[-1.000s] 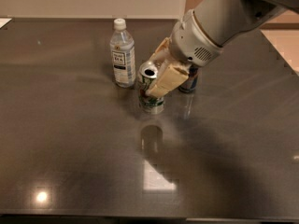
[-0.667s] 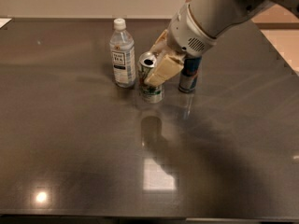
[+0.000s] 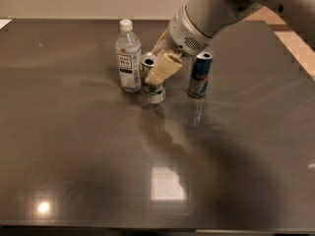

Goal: Move 7up can near blue plastic bottle

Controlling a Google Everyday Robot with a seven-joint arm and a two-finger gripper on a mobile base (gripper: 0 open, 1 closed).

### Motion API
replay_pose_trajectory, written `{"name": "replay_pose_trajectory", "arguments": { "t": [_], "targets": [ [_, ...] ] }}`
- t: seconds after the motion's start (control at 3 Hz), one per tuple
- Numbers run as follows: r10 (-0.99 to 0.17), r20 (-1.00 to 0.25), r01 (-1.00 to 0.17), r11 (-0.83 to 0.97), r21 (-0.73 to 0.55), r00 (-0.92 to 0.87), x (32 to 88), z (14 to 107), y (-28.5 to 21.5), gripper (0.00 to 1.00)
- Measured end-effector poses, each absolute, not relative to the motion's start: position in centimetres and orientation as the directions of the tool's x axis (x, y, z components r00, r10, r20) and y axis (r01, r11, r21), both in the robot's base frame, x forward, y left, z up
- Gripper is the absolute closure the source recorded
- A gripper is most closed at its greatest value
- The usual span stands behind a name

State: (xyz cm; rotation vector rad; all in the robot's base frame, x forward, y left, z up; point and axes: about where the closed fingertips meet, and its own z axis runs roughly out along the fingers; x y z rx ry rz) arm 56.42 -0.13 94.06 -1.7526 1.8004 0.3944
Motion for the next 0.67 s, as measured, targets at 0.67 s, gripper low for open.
{"name": "replay_pose_trajectory", "arguments": {
  "t": [0.67],
  "targets": [
    [-0.807,-0.589,-0.987,0.061,-0.149,0.039,57.4,91.9,2.3,0.35]
  ]
}}
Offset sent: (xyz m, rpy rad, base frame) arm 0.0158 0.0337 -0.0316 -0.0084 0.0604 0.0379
